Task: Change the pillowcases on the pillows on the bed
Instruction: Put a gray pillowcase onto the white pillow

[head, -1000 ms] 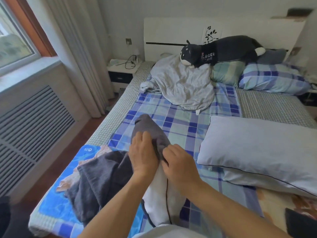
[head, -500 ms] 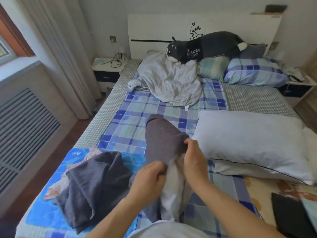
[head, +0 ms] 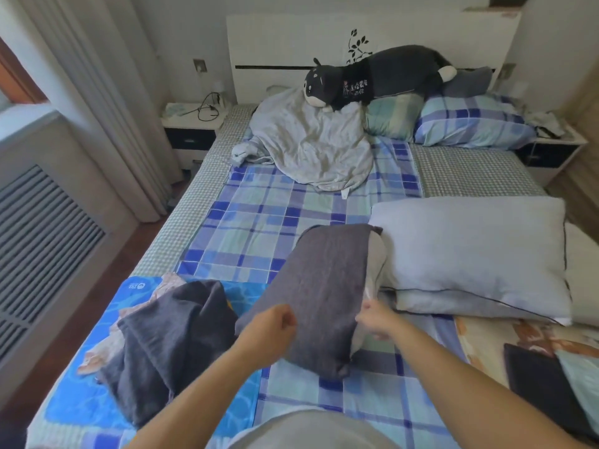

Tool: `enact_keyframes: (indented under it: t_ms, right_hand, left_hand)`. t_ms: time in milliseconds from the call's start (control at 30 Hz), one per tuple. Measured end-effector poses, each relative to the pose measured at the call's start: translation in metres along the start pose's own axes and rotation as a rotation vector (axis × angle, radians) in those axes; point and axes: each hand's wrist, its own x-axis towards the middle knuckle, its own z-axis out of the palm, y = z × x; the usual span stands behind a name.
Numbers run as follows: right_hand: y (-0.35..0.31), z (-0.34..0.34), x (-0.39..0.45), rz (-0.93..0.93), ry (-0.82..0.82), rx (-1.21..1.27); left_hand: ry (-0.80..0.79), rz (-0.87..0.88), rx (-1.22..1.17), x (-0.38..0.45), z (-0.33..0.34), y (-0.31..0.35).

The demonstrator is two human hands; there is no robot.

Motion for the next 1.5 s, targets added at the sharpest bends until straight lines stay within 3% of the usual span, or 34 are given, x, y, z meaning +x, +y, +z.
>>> enact_keyframes:
  t_ms: [100, 267, 400, 533, 667, 800, 867, 933, 967, 1067, 1100, 1167, 1267, 1333, 1400, 1433, 1500]
  right_hand:
    - [0.043, 0.01, -0.01, 0.203, -0.164, 0.011]
    - [0.083, -0.002, 0.033, 0.291, -0.112, 0.183]
    - [0.068, -0.003, 0.083, 0.289, -0.081, 0.457]
    - [0.045, 0.034, 0.122, 0.388, -0.202, 0.61]
    - [-0.009, 0.062, 0.099, 0.134, 0.029, 0.484]
    - [-0.08, 0.042, -0.003, -0.245, 0.11, 0.18]
    - [-0.101, 0.038, -0.074, -0.518, 0.247, 0.089]
    - [-0.107, 0.049, -0.112, -0.696, 0.299, 0.038]
    - [-0.107, 0.058, -0.116, -0.72, 0.219, 0.018]
    - [-0.087, 0.078, -0.095, -0.568, -0.35, -0.023]
    - [-0.068, 0.082, -0.084, -0.551, -0.436, -0.099]
    - [-0.024, 0.083, -0.064, -0.53, -0.313, -0.219]
    - [0.046, 0.063, -0.044, -0.23, 0.059, -0.216]
    - [0.063, 0.053, -0.037, -0.03, 0.126, -0.105]
    - [0.053, 0.054, -0.026, -0.006, 0.224, 0.046]
    - [0.042, 0.056, -0.021, -0.004, 0.287, 0.085]
    - [0.024, 0.062, -0.013, 0.041, 0.345, 0.138]
  left_hand:
    - [-0.105, -0.047, 0.052, 0.004, 0.017, -0.028]
    - [-0.27, -0.106, -0.028, 0.003, 0.042, -0.049]
    - [-0.286, -0.187, -0.047, 0.014, 0.048, -0.038]
    - [-0.241, -0.267, -0.106, 0.026, 0.06, -0.03]
    - [-0.093, -0.174, -0.091, 0.024, 0.063, -0.007]
    - [0.436, 0.014, -0.037, 0.029, 0.006, 0.027]
    - [0.519, 0.044, -0.029, 0.025, -0.039, 0.044]
    - [0.347, -0.012, -0.006, 0.028, -0.07, 0.05]
    - [0.229, -0.058, 0.008, 0.033, -0.075, 0.044]
    - [-0.087, -0.115, 0.314, 0.053, -0.039, -0.022]
    - [-0.225, -0.118, 0.452, 0.055, -0.016, -0.054]
    - [-0.394, -0.229, 0.653, 0.054, 0.019, -0.11]
    - [-0.322, -0.305, 0.611, 0.055, 0.018, -0.131]
    - [-0.29, -0.125, 0.532, 0.057, 0.013, -0.122]
    - [-0.325, 0.167, 0.505, 0.059, 0.014, -0.109]
    - [-0.347, 0.226, 0.443, 0.061, 0.019, -0.105]
    - [-0.435, 0.11, 0.247, 0.054, 0.025, -0.091]
